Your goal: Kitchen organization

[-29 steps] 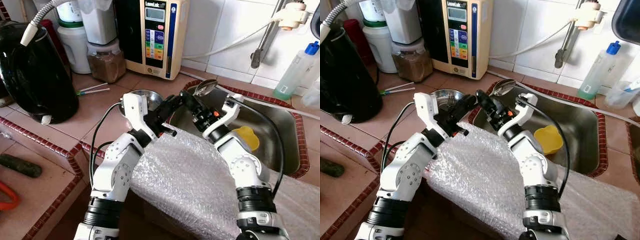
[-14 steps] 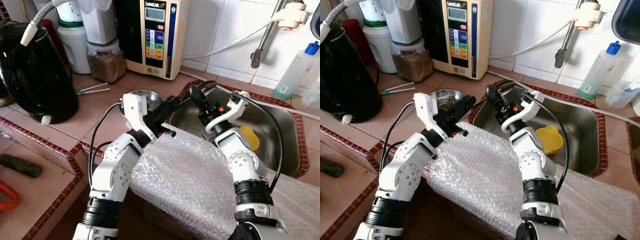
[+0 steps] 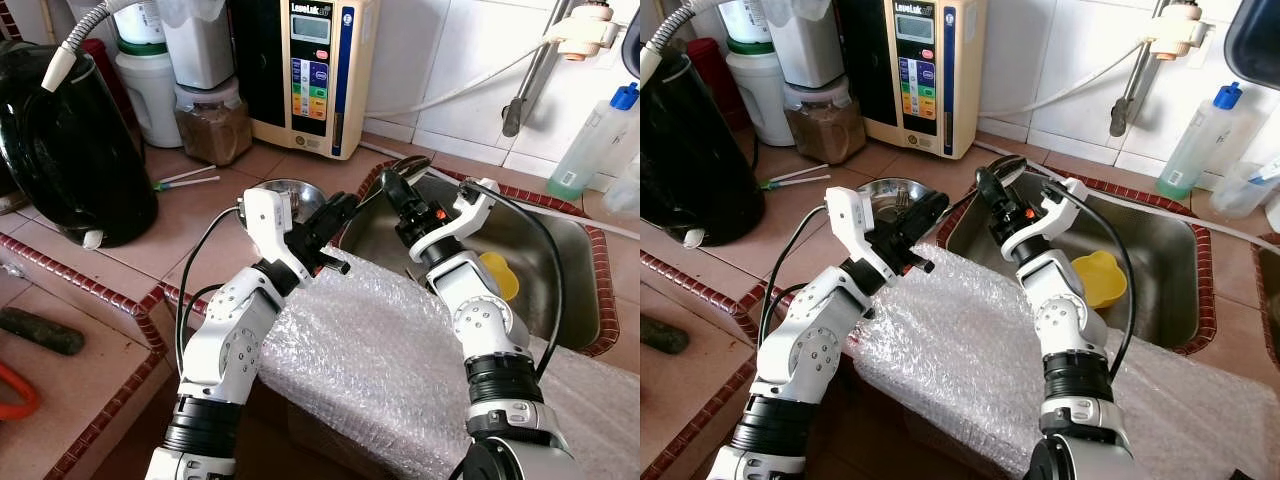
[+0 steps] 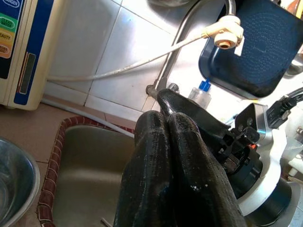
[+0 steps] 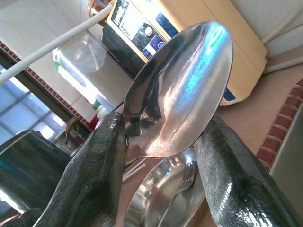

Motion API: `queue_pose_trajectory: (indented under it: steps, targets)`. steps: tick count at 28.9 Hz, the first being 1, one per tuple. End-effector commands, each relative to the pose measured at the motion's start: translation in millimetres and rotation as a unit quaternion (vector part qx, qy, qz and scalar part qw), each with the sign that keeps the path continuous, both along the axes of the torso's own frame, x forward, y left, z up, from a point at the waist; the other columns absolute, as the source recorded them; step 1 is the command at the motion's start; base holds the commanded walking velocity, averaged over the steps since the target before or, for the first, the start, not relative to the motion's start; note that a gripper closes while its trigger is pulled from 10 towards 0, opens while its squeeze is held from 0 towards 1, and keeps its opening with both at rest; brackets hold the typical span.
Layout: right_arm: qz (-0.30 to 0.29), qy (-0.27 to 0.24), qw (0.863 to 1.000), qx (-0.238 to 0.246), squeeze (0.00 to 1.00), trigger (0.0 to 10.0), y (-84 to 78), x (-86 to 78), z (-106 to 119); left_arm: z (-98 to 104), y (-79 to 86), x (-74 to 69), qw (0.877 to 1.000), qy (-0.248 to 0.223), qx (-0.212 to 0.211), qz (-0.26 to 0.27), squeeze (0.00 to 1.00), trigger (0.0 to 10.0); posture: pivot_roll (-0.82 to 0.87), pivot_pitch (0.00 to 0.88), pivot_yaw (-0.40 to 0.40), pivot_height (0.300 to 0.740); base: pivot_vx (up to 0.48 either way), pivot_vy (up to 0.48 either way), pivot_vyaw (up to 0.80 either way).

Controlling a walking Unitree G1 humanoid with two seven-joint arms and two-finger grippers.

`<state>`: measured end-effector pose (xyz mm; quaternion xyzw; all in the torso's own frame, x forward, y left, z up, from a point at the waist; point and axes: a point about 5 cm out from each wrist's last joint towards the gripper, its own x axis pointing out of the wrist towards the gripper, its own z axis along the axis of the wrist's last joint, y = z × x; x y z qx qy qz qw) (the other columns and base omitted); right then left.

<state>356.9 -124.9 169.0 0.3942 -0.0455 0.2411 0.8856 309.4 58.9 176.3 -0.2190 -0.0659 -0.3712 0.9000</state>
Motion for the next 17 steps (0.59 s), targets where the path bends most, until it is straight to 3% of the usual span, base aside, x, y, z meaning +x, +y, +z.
queue_pose_trajectory:
  steps: [1, 8, 10, 11, 12, 13, 14, 16, 17]
  targets:
    - [-0.006, 0.008, 1.0, -0.009, 0.0, 0.0, -2.6, 1.8, -2, 6, -3.2, -1.3, 1.0, -0.015, 0.0, -0.005, 0.0, 0.0, 0.01, 0.0, -0.003, 0.74, 0.0, 0.0, 0.0]
    - [0.005, 0.002, 1.0, -0.007, 0.0, 0.0, -0.3, -0.3, -2, 4, -3.8, -0.5, 1.0, -0.014, 0.009, 0.0, 0.0, 0.0, 0.01, 0.0, -0.001, 0.74, 0.0, 0.0, 0.0]
    - [0.001, 0.003, 1.0, -0.007, 0.0, 0.0, -1.2, 0.2, -2, -2, -2.1, 1.3, 1.0, 0.0, 0.021, 0.01, 0.0, 9.0, 0.01, 0.0, -0.002, 0.74, 0.0, 0.0, 0.0]
    - [0.001, 0.003, 1.0, -0.007, 0.0, 0.0, -1.2, 0.2, -2, -3, -2.0, 1.4, 1.0, 0.001, 0.021, 0.011, 0.0, 9.0, 0.01, 0.0, -0.002, 0.74, 0.0, 0.0, 0.0]
    - [0.0, 0.003, 1.0, -0.007, 0.0, 0.0, -1.3, 0.3, -2, -4, -1.2, 1.8, 1.0, 0.004, 0.021, 0.012, 0.0, 10.0, 0.01, 0.0, -0.001, 0.74, 0.0, 0.0, 0.0]
    - [-0.001, 0.003, 1.0, -0.006, 0.0, 0.0, -1.4, 0.4, -2, -5, -0.4, 2.3, 1.0, 0.007, 0.019, 0.012, 0.0, 10.0, 0.01, 0.0, -0.001, 0.74, 0.0, 0.0, 0.0]
    - [-0.002, 0.003, 1.0, -0.007, 0.0, 0.0, -1.7, 0.9, -3, -7, 1.3, 3.5, 1.0, 0.009, 0.023, 0.017, 0.23, 10.0, 0.01, 0.0, -0.001, 0.74, 0.0, 0.0, 0.0]
    - [-0.004, 0.004, 1.0, -0.007, 0.0, 0.0, -1.9, 1.0, -3, -10, 2.9, 4.4, 0.999, 0.012, 0.027, 0.02, 0.22, 10.0, 0.01, 0.0, -0.001, 0.74, 0.0, 0.0, 0.0]
    - [-0.006, 0.004, 1.0, -0.007, 0.0, 0.0, -2.1, 1.2, -3, -13, 3.9, 5.0, 0.999, 0.017, 0.031, 0.025, 0.28, 10.0, 0.01, 0.0, 0.0, 0.74, 0.0, 0.0, 0.0]
